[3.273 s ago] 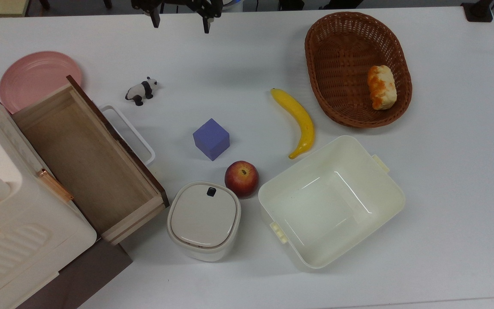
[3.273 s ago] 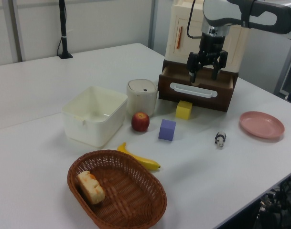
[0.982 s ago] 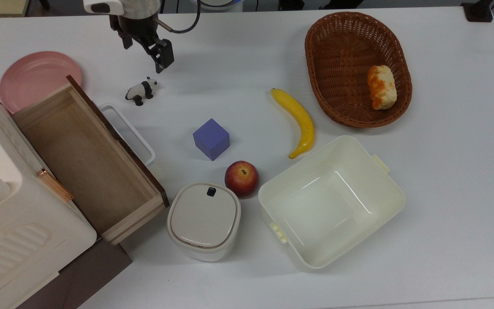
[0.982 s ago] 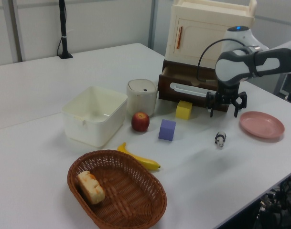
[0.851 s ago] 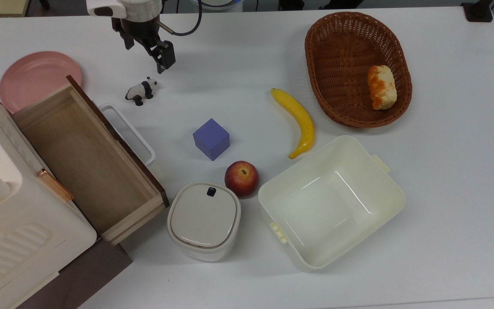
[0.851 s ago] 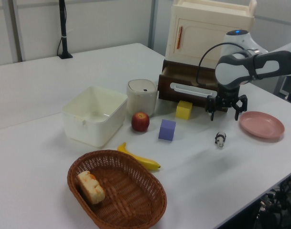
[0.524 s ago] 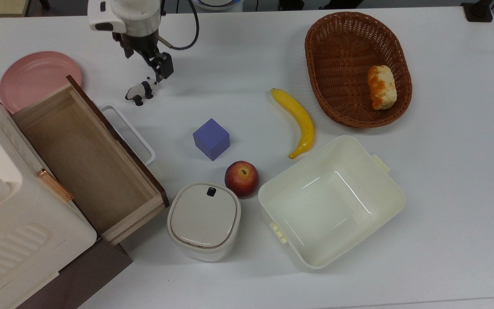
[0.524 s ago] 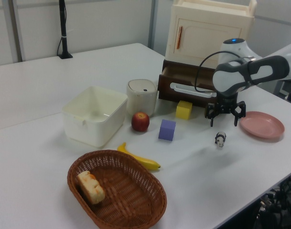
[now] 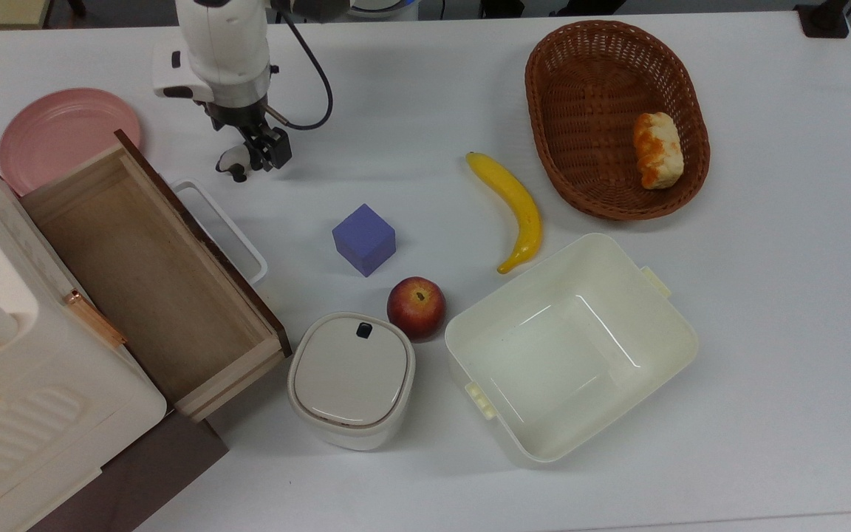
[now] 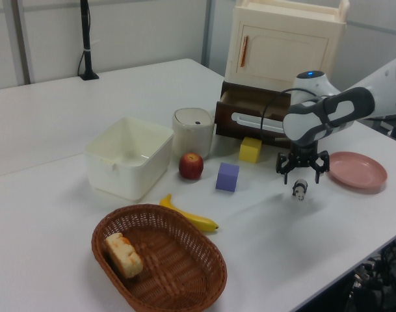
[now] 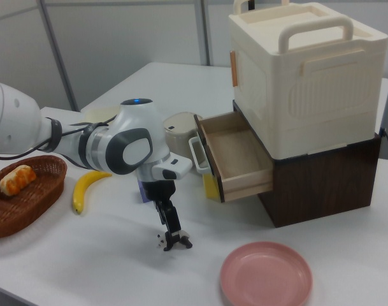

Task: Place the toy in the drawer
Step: 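Move the open gripper over the black-and-white panda toy, then lower the gripper and close it on the panda toy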

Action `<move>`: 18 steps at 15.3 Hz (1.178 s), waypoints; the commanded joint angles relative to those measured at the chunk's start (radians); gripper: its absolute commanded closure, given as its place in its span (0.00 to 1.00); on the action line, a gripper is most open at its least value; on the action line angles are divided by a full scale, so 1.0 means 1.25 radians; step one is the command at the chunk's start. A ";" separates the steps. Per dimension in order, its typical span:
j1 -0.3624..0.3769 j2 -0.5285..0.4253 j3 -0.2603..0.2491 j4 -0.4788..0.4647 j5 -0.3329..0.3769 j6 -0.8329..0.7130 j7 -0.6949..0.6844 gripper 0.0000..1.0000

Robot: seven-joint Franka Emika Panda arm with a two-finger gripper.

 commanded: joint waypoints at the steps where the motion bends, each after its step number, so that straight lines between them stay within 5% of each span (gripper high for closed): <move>1: 0.001 0.032 -0.001 0.020 -0.021 0.012 0.018 0.00; 5: -0.006 0.045 0.000 0.032 -0.032 0.012 0.017 0.01; 6: -0.007 0.047 0.000 0.033 -0.037 0.013 0.017 0.27; 9: -0.007 0.048 0.000 0.033 -0.048 0.013 0.014 0.45; 14: -0.007 0.048 0.000 0.028 -0.059 0.031 0.012 0.58; 15: -0.010 0.048 0.001 0.028 -0.060 0.033 0.003 0.73; 18: -0.010 0.048 0.001 0.028 -0.061 0.034 -0.005 0.79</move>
